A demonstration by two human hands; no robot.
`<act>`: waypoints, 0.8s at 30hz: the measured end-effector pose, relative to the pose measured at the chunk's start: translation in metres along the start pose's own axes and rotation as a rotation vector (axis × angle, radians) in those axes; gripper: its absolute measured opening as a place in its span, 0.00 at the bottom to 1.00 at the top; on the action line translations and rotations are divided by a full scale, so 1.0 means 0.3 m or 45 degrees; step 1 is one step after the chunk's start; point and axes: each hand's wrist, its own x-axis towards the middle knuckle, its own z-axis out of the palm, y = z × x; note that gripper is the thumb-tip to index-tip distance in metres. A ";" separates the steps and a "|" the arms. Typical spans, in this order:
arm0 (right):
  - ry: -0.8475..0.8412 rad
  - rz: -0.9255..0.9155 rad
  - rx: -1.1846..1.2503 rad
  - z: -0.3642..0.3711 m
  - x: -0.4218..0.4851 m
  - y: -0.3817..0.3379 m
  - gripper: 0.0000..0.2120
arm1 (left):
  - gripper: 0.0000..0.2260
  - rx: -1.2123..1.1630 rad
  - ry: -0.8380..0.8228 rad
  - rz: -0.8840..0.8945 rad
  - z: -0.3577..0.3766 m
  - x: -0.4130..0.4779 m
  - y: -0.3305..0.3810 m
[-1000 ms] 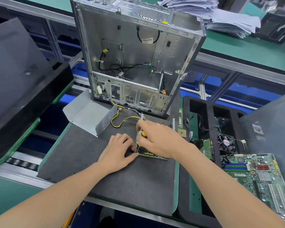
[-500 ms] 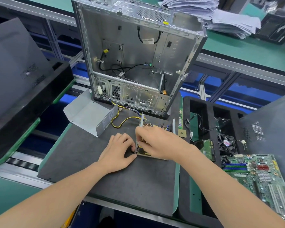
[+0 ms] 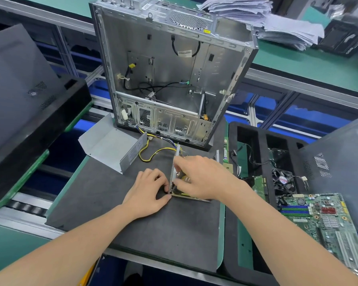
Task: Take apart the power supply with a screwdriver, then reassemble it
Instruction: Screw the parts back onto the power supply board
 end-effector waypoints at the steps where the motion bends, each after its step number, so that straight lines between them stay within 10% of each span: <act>1: -0.023 -0.013 0.072 -0.001 -0.003 0.005 0.11 | 0.09 -0.001 -0.001 0.000 -0.001 0.000 0.000; 7: 0.031 0.121 -0.222 0.012 0.001 -0.006 0.22 | 0.09 0.002 0.007 0.001 0.001 0.002 0.003; 13: -0.022 -0.169 0.305 0.022 -0.009 -0.004 0.08 | 0.10 0.031 0.003 -0.003 0.003 0.000 -0.001; 24: 0.218 0.092 0.116 0.066 -0.015 0.014 0.15 | 0.10 0.011 0.023 0.007 0.006 0.003 -0.005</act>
